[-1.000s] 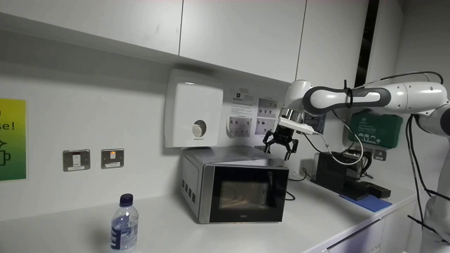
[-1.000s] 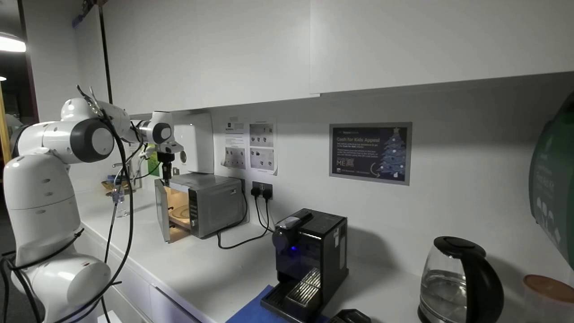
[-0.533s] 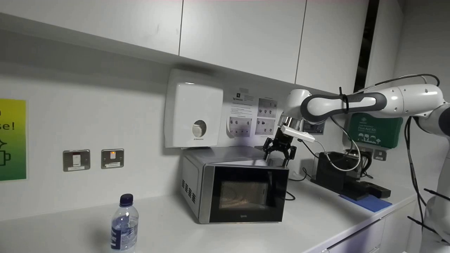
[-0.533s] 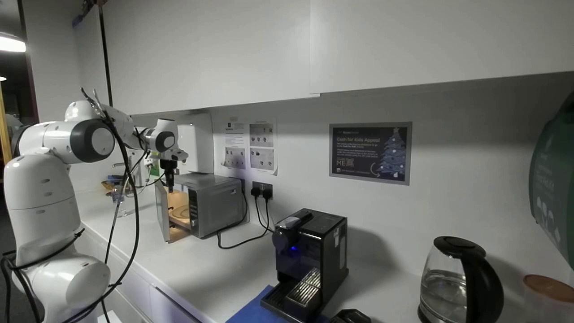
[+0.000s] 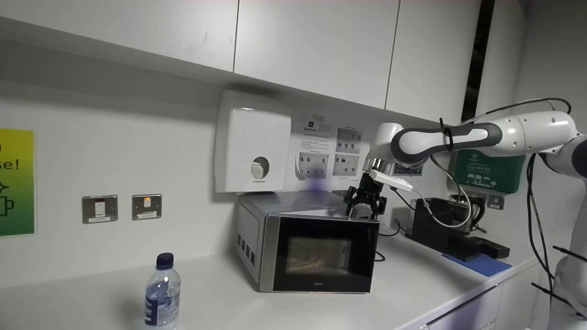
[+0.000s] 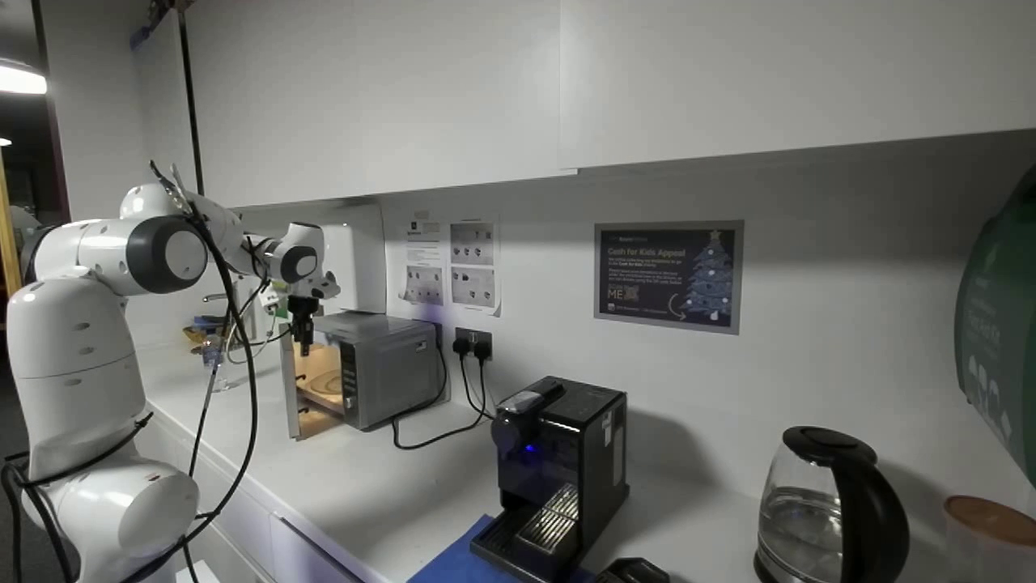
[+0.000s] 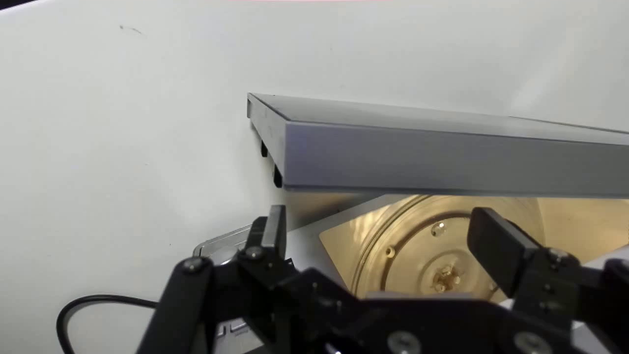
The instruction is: Open the door of the microwave
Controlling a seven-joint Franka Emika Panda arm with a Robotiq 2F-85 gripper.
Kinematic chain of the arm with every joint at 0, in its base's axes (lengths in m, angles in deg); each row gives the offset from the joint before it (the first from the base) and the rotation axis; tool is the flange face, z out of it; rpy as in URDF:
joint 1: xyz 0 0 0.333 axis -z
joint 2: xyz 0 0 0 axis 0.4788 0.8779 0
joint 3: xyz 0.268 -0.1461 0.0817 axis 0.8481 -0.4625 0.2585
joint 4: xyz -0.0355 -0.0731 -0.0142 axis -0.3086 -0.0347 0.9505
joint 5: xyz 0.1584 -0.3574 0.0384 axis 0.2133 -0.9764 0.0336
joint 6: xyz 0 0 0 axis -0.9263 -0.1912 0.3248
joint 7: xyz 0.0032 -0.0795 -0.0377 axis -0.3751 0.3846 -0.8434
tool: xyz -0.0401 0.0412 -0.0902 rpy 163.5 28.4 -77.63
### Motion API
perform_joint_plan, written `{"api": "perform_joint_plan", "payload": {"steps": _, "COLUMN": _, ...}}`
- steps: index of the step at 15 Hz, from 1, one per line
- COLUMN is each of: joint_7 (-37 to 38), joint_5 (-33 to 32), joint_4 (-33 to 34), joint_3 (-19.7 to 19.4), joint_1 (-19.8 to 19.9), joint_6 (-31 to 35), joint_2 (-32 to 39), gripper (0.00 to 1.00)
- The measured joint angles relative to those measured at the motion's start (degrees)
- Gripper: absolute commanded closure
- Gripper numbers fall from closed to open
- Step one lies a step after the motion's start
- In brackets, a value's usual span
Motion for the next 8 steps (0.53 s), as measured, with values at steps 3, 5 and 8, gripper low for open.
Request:
{"api": "perform_joint_plan", "payload": {"steps": 3, "joint_7": -0.63, "joint_5": 1.4, "joint_4": -0.65, "joint_3": 0.0, "joint_1": 0.0, "joint_6": 0.0, "joint_2": 0.0, "gripper": 0.0}}
{"api": "perform_joint_plan", "payload": {"steps": 5, "joint_7": -0.85, "joint_5": 2.15, "joint_4": -0.99, "joint_3": 0.0, "joint_1": -0.01, "joint_6": 0.0, "joint_2": 0.0, "gripper": 0.0}}
{"api": "perform_joint_plan", "payload": {"steps": 8, "joint_7": -1.35, "joint_5": 3.45, "joint_4": -1.25, "joint_3": 0.0, "joint_1": -0.01, "joint_6": 0.0, "joint_2": 0.06, "gripper": 0.0}}
